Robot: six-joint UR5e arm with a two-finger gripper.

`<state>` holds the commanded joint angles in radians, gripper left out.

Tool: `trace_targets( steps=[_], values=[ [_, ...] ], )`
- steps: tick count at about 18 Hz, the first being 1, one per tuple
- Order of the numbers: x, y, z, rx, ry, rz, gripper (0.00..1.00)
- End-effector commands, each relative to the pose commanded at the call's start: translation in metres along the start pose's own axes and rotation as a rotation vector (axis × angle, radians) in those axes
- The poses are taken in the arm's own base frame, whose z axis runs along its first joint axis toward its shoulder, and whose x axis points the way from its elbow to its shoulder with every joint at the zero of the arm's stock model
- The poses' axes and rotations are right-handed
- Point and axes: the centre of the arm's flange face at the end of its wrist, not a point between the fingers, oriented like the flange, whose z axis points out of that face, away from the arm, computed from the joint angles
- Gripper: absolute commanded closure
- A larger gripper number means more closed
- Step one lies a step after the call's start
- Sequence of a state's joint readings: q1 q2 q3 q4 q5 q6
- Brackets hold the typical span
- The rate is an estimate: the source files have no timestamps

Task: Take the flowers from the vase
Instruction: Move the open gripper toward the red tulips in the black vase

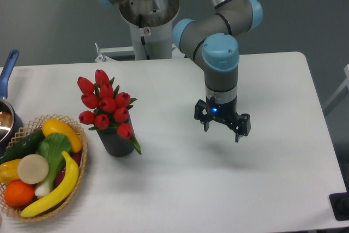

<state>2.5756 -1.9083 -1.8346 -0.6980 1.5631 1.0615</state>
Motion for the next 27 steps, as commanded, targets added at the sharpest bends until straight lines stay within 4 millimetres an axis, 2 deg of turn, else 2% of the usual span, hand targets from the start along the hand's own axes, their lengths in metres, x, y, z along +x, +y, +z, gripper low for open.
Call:
trace_targets(
  steps=[4,8,10,13,15,21,25,27],
  values=[
    [0.005,0.003,0.003,-0.001,0.007,-0.005,0.00],
    [0.016,0.012,0.014,0.029,0.054,-0.021,0.00],
    [0.018,0.008,0.012,0.072,0.073,-0.027,0.00],
    [0.028,0.000,-0.004,0.204,0.123,-0.015,0.00],
    [0.036,-0.009,-0.022,0.333,0.165,0.010,0.00],
    [0.068,0.006,-0.078,0.477,0.165,0.008,0.00],
    [0.093,0.012,-0.096,0.509,0.165,0.022,0.00],
    [0.098,0.013,-0.105,0.516,0.154,0.036,0.00]
  ],
)
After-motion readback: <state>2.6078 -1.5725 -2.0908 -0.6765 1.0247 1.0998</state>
